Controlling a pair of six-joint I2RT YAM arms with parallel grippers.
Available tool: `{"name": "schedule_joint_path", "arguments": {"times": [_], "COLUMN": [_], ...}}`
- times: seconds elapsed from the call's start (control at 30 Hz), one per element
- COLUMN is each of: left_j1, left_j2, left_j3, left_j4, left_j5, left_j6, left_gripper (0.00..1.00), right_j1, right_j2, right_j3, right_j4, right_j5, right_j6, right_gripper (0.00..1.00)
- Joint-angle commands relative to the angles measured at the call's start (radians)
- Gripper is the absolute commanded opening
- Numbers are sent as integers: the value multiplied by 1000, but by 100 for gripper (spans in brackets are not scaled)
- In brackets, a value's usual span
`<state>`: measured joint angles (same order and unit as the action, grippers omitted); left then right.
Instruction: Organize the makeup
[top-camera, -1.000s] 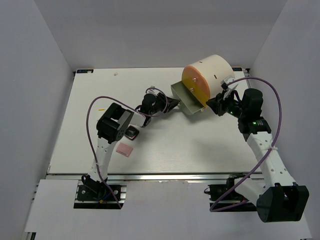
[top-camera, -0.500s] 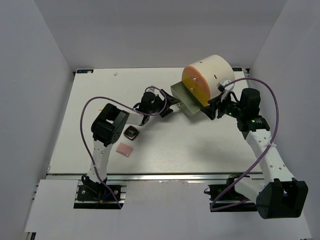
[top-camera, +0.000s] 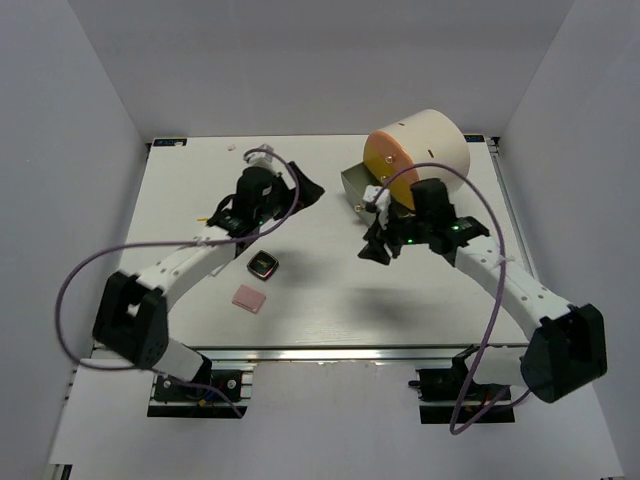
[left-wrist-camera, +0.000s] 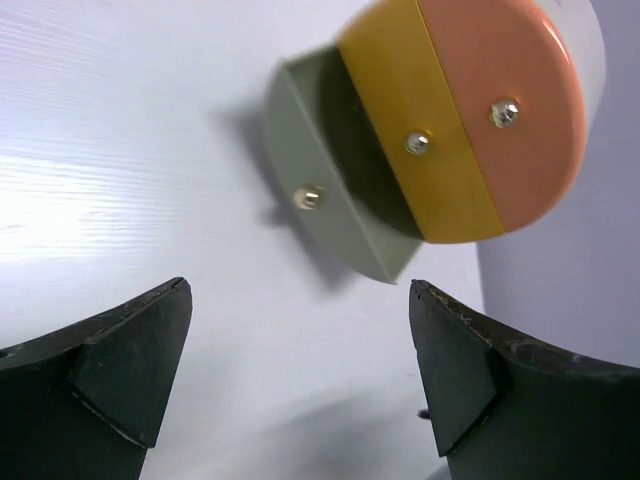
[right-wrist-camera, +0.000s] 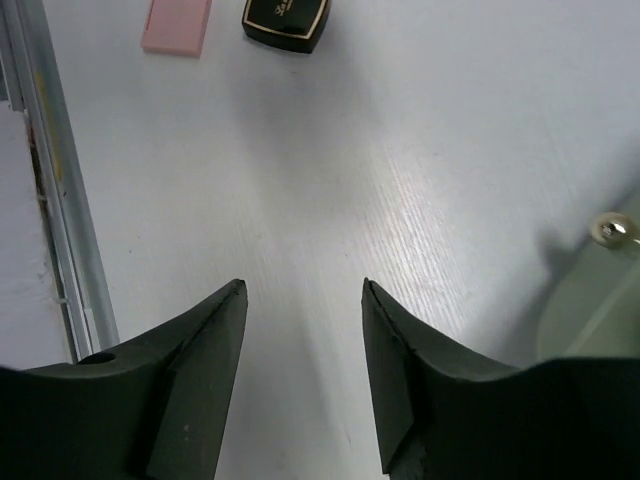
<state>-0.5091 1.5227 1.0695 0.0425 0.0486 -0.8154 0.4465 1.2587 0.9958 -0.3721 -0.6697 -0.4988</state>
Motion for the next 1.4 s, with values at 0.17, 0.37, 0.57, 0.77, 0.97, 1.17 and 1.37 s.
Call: {"name": "schedule_joint_path", "arguments": {"times": [0.17,0.37,0.57,0.77,0.97,1.17,1.37], "left_j1": [41,47,47,47,47,47,47], "left_j2": [-475,-744,-907,-1004,-1026,-1044,-1050], "left_j3": [-140,-169,-232,-235,-230,-282,-370], "left_j4": [-579,-780,-954,-1052,-1109,-1081,-1060], "left_j5": [-527,-564,-550,-555,-553,-523,-463], "left_j6": [27,-55,-200,-268,-294,-323,-384], "left_gripper": [98,98,98,98,98,98,98], "right_j1": [296,467,535,574,583,603,603], "right_j2": [363,715,913,1008,1045,1055,1078], "right_j3": [286,650,866,934,928,889,883], "right_j4": [81,-67,-103,-116,-87,-64,-57], "right_j5": [401,418,546,665,711,703,707], "right_j6": [298,390,421,425,441,433,430], "right_gripper": [63,83,89,89,89,89,87]}}
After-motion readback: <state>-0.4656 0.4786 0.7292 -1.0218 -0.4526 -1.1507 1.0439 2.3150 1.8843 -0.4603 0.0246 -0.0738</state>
